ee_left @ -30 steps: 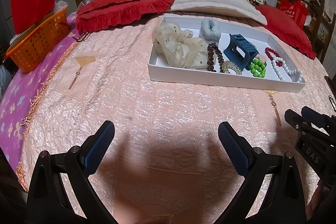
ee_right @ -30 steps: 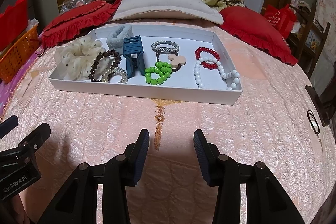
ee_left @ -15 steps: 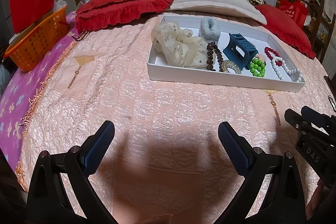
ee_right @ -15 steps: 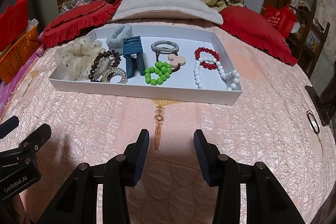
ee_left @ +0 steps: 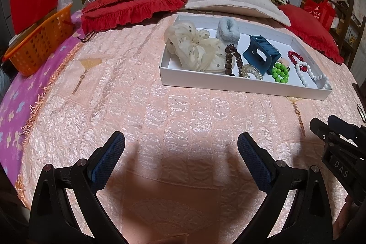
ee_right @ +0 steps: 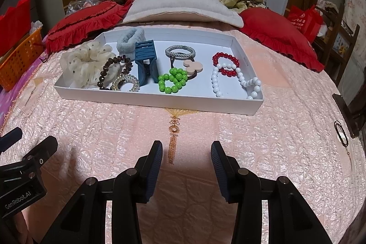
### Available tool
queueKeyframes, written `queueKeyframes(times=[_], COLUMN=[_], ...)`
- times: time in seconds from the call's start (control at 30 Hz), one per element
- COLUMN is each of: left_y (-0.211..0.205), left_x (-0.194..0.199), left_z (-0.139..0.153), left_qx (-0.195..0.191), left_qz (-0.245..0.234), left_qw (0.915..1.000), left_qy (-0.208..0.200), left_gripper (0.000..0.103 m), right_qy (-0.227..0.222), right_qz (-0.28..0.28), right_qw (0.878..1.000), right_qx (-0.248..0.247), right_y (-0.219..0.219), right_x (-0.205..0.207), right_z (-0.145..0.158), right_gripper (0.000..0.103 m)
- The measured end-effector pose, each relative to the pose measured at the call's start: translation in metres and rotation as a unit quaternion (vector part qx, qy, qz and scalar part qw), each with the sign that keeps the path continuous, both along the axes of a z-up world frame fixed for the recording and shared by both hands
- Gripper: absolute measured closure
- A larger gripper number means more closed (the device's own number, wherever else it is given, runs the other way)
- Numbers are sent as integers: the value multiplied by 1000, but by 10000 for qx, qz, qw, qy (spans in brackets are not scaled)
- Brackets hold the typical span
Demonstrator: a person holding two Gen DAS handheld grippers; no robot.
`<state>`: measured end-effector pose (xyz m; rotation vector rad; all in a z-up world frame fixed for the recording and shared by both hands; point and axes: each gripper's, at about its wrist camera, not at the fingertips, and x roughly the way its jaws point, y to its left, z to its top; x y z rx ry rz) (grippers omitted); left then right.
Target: Organize jewelry
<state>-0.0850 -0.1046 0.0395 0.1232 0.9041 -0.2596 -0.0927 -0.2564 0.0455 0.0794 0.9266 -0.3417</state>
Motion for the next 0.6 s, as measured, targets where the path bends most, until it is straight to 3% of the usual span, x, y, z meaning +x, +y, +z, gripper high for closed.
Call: queueKeyframes(times=[0.6], left_y=[0], left_x=[1], left_z=[-2], left_qx=[-37], left_qz=[34], left_qw=[10000], left_qy=[71], left_gripper=[4], right_qy=[0], right_qz=[59], right_qw=[10000], right_qx=[-11], right_y=[2], right_x=[1], right_z=[0], right_gripper=[61])
